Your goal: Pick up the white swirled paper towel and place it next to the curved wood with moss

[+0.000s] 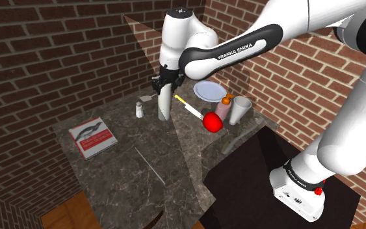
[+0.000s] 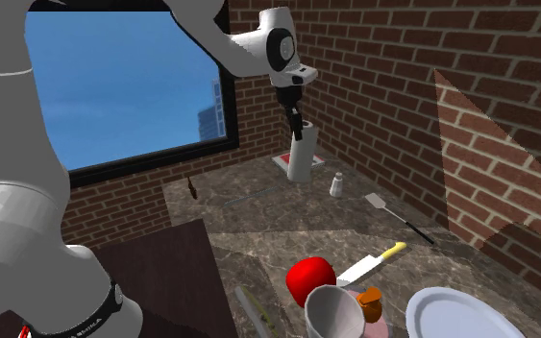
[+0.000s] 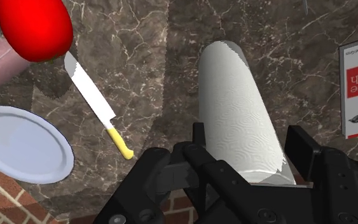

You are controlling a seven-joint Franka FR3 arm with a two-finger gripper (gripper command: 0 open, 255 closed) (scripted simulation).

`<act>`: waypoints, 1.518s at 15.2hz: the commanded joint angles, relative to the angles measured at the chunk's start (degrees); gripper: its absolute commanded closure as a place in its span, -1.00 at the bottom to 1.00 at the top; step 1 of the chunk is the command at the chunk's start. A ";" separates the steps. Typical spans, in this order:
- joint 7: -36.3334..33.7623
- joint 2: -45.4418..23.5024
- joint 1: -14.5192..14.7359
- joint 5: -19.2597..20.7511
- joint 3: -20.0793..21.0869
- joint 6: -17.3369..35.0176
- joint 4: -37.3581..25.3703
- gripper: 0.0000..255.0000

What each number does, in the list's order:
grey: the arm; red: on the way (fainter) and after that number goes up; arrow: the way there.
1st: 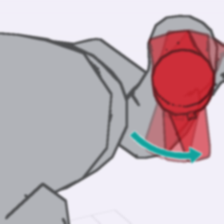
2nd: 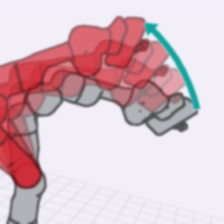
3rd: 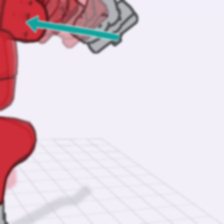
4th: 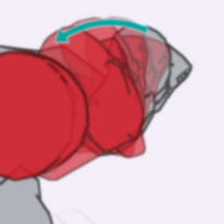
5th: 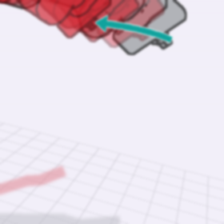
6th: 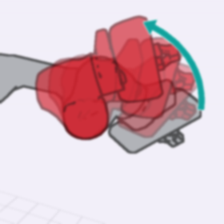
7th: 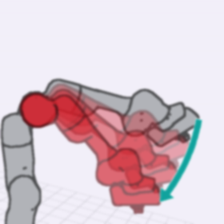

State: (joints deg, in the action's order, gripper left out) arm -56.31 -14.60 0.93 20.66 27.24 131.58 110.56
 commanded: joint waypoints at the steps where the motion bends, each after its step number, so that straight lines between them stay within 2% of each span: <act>1: 0.79 0.94 -0.26 -0.88 0.26 -1.25 -0.48 1.00; 19: 5.25 5.51 -0.87 -5.55 1.45 -12.99 -8.70 1.00; 23: 11.49 9.18 -4.66 -8.53 -0.45 -10.76 -4.34 1.00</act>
State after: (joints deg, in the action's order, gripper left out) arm -46.34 -6.27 -2.89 12.86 27.23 120.37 105.27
